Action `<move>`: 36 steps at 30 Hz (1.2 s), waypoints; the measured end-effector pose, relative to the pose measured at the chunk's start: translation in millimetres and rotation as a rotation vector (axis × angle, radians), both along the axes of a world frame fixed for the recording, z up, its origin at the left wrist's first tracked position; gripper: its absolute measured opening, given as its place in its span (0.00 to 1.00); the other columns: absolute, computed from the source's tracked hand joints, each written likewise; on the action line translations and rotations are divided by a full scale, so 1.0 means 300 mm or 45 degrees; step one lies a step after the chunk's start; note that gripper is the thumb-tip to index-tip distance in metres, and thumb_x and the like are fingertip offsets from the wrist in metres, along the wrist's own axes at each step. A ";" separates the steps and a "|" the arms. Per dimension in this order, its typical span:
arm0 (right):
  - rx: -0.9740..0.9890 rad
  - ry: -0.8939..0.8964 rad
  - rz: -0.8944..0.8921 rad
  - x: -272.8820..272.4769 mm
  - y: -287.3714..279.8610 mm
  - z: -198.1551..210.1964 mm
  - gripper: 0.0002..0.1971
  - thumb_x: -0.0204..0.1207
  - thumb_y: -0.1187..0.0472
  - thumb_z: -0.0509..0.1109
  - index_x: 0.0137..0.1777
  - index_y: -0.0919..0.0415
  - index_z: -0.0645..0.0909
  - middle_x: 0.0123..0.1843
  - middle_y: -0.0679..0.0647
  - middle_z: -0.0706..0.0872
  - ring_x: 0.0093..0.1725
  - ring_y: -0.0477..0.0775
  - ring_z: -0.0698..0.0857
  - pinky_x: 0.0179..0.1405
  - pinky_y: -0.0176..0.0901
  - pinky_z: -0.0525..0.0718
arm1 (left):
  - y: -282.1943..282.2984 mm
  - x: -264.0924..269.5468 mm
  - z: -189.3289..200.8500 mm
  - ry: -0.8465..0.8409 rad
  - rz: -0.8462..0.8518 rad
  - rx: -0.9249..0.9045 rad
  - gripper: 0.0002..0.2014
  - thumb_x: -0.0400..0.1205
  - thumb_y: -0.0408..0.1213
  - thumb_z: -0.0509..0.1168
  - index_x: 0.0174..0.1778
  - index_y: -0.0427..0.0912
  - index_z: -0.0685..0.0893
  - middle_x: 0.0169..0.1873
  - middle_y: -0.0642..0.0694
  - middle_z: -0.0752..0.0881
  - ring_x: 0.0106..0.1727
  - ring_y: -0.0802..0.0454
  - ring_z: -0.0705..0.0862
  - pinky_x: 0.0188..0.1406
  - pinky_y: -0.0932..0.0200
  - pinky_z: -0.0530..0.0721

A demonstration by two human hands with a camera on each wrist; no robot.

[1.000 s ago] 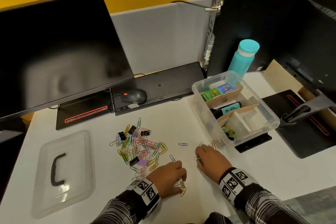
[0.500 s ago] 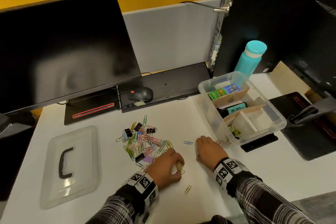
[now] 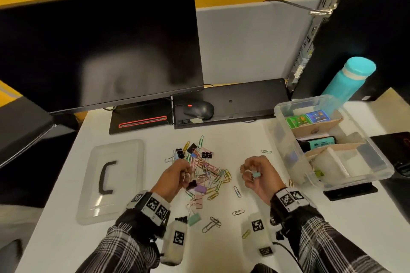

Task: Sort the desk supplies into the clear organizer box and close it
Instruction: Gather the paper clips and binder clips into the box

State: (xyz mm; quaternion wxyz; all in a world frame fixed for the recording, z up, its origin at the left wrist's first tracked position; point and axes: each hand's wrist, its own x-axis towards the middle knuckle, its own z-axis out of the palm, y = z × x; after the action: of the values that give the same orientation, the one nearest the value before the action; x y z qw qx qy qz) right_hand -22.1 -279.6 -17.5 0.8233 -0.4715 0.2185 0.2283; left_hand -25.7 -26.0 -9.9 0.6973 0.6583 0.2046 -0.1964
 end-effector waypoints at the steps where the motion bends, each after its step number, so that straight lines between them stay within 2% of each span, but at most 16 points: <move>1: -0.151 -0.024 0.057 0.012 0.024 -0.004 0.11 0.76 0.59 0.60 0.33 0.59 0.73 0.29 0.56 0.77 0.25 0.50 0.71 0.26 0.40 0.66 | 0.007 -0.003 0.001 0.024 0.054 -0.066 0.10 0.82 0.31 0.54 0.36 0.41 0.75 0.29 0.46 0.76 0.26 0.54 0.71 0.24 0.62 0.70; 3: -0.592 -0.213 0.279 0.035 0.067 -0.007 0.13 0.81 0.58 0.60 0.35 0.59 0.74 0.28 0.53 0.75 0.24 0.48 0.70 0.24 0.37 0.66 | 0.018 -0.009 0.006 0.065 0.094 -0.106 0.11 0.80 0.26 0.50 0.34 0.40 0.73 0.27 0.46 0.73 0.25 0.53 0.69 0.22 0.62 0.69; 4: -0.846 -0.371 0.430 0.043 0.086 -0.013 0.11 0.82 0.58 0.60 0.37 0.58 0.75 0.28 0.50 0.76 0.24 0.46 0.70 0.23 0.35 0.68 | 0.023 -0.013 0.005 0.073 0.055 -0.045 0.12 0.79 0.25 0.49 0.33 0.39 0.73 0.26 0.46 0.72 0.26 0.52 0.68 0.22 0.62 0.68; 6: -1.281 -0.660 0.783 0.054 0.120 -0.030 0.06 0.83 0.55 0.59 0.47 0.55 0.74 0.32 0.45 0.81 0.27 0.44 0.74 0.27 0.35 0.72 | 0.025 -0.023 0.007 0.001 -0.233 0.357 0.13 0.81 0.27 0.49 0.33 0.38 0.73 0.26 0.47 0.72 0.28 0.49 0.69 0.26 0.61 0.69; 8: -1.608 -0.750 1.118 0.058 0.154 -0.036 0.08 0.83 0.51 0.57 0.56 0.53 0.69 0.37 0.46 0.82 0.30 0.48 0.77 0.32 0.42 0.75 | 0.020 -0.037 -0.002 -0.187 -0.591 0.817 0.11 0.85 0.33 0.53 0.38 0.37 0.76 0.31 0.48 0.79 0.33 0.51 0.74 0.33 0.59 0.74; 11: -1.851 -0.767 1.272 0.064 0.186 -0.048 0.11 0.84 0.51 0.54 0.59 0.56 0.67 0.46 0.55 0.84 0.40 0.58 0.81 0.39 0.46 0.77 | 0.001 -0.043 -0.017 -0.457 -0.885 1.046 0.07 0.84 0.42 0.61 0.45 0.42 0.79 0.37 0.56 0.84 0.39 0.60 0.81 0.41 0.59 0.81; 13: -1.835 -0.744 1.229 0.065 0.191 -0.062 0.10 0.84 0.53 0.53 0.57 0.57 0.68 0.49 0.58 0.85 0.43 0.60 0.83 0.41 0.48 0.79 | -0.011 -0.033 -0.029 -0.627 -1.121 1.212 0.10 0.83 0.49 0.62 0.50 0.45 0.80 0.42 0.53 0.82 0.43 0.56 0.79 0.44 0.57 0.80; 15: -1.753 -0.729 1.154 0.060 0.188 -0.062 0.08 0.84 0.52 0.54 0.54 0.56 0.68 0.49 0.56 0.86 0.44 0.60 0.84 0.43 0.50 0.81 | -0.015 -0.017 -0.043 -0.717 -1.281 1.309 0.12 0.84 0.49 0.61 0.53 0.44 0.80 0.48 0.47 0.82 0.48 0.52 0.78 0.48 0.54 0.79; 17: -1.720 -0.785 1.084 0.050 0.177 -0.035 0.08 0.84 0.51 0.55 0.52 0.55 0.69 0.44 0.52 0.85 0.41 0.58 0.84 0.41 0.49 0.82 | -0.016 -0.002 -0.056 -0.744 -1.355 1.366 0.13 0.84 0.48 0.60 0.55 0.43 0.80 0.50 0.45 0.83 0.52 0.48 0.80 0.50 0.52 0.80; 19: -1.822 -0.933 0.988 0.037 0.161 0.021 0.11 0.84 0.48 0.54 0.52 0.55 0.70 0.37 0.49 0.81 0.35 0.55 0.81 0.35 0.47 0.80 | -0.016 0.010 -0.066 -0.730 -1.400 1.391 0.13 0.84 0.48 0.60 0.55 0.42 0.80 0.51 0.44 0.83 0.53 0.48 0.80 0.51 0.53 0.80; 23: -1.987 -1.234 0.413 0.007 0.083 0.157 0.15 0.81 0.45 0.54 0.45 0.55 0.74 0.29 0.48 0.82 0.25 0.51 0.79 0.21 0.45 0.77 | -0.017 0.023 -0.063 -0.729 -1.416 1.309 0.11 0.82 0.47 0.62 0.51 0.43 0.79 0.50 0.47 0.83 0.51 0.49 0.80 0.50 0.55 0.79; 26: -1.995 -1.134 -0.044 -0.001 -0.051 0.230 0.16 0.80 0.47 0.53 0.44 0.57 0.75 0.31 0.49 0.81 0.26 0.52 0.79 0.23 0.42 0.75 | -0.021 0.031 -0.034 -0.746 -1.312 1.159 0.08 0.80 0.48 0.64 0.47 0.49 0.77 0.46 0.54 0.81 0.46 0.55 0.79 0.46 0.60 0.80; 29: -2.094 -0.929 -0.308 -0.016 -0.197 0.264 0.12 0.82 0.55 0.55 0.46 0.62 0.75 0.36 0.55 0.80 0.31 0.56 0.78 0.31 0.42 0.70 | -0.032 0.054 -0.002 -0.722 -1.211 1.052 0.08 0.78 0.47 0.66 0.49 0.52 0.78 0.47 0.56 0.83 0.44 0.59 0.81 0.45 0.63 0.82; 31: -2.152 -0.780 -0.279 -0.033 -0.270 0.246 0.08 0.84 0.58 0.55 0.45 0.60 0.72 0.37 0.54 0.77 0.32 0.56 0.75 0.29 0.41 0.67 | -0.055 0.063 0.013 -0.756 -1.150 1.054 0.07 0.79 0.45 0.66 0.50 0.50 0.79 0.45 0.57 0.81 0.41 0.62 0.78 0.39 0.71 0.75; 33: -2.188 -0.687 -0.112 -0.050 -0.314 0.206 0.08 0.83 0.58 0.56 0.43 0.57 0.69 0.36 0.54 0.76 0.34 0.57 0.76 0.29 0.42 0.68 | -0.083 0.066 0.025 -0.789 -1.098 1.069 0.07 0.80 0.45 0.66 0.51 0.49 0.80 0.44 0.59 0.80 0.42 0.62 0.77 0.37 0.74 0.71; 36: -2.127 -0.689 0.086 -0.063 -0.344 0.162 0.07 0.81 0.59 0.58 0.42 0.57 0.74 0.37 0.54 0.78 0.37 0.57 0.78 0.34 0.44 0.70 | -0.120 0.058 0.031 -0.773 -1.081 1.084 0.07 0.79 0.44 0.66 0.52 0.50 0.80 0.46 0.56 0.82 0.45 0.59 0.81 0.41 0.67 0.78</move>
State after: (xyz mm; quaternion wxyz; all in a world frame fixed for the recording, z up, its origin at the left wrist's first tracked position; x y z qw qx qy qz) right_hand -40.9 -383.0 31.2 0.2255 -0.9640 0.0973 -0.1018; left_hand -8.2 -62.0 -0.7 0.2659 0.9251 -0.2176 -0.1619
